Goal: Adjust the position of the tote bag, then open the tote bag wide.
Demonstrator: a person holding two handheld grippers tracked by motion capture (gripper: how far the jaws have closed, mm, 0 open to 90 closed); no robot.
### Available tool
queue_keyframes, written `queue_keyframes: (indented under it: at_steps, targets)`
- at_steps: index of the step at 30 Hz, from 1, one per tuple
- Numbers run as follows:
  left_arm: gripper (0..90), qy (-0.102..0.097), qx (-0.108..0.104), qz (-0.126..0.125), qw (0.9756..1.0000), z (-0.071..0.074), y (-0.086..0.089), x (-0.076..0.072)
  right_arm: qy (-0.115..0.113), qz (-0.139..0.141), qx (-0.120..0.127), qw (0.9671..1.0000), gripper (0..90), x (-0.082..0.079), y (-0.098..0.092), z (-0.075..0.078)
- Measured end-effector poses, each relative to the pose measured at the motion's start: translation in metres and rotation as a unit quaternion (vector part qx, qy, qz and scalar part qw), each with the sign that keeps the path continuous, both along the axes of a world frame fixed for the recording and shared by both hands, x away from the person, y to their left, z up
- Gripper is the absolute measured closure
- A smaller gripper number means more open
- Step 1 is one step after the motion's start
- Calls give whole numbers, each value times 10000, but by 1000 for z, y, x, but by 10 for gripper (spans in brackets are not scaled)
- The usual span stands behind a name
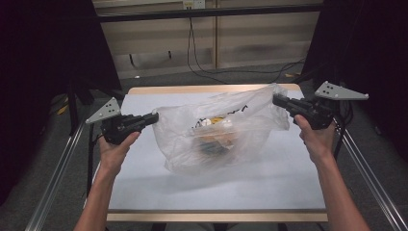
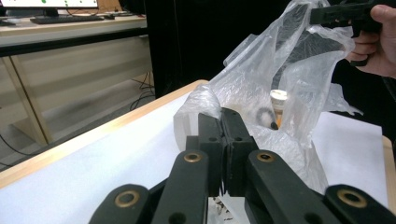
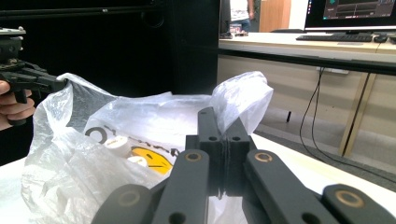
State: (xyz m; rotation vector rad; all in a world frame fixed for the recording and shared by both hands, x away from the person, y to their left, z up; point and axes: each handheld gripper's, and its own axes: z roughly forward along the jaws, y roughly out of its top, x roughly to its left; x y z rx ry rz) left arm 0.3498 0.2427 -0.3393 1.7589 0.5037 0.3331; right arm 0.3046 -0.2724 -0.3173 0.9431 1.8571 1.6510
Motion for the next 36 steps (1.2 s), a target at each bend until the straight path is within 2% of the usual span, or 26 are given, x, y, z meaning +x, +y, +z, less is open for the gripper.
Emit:
queue_keyframes:
  at_steps: [6,7,10,17,28,36]
  targets:
    - [886,85,70,-100,9999,-9,-4,3,109,-1,32,9999,894,-3,-1,-15]
    - [885,109,48,-76,9999,-10,-5,3,113,2,14,9999,894,-4,-3,-17]
    - [886,102,189,-54,9998,-12,-6,4,147,-18,95,9998,894,-6,-6,-21]
    - [886,188,200,-38,9996,-18,-8,7,266,-38,111,9996,894,-4,-9,-32]
    - [886,379,348,-22,9987,-33,-7,13,514,-38,-148,9986,895,3,0,-44]
    - [886,491,495,-13,9976,-43,-7,16,650,-123,-194,9976,895,8,-2,-51]
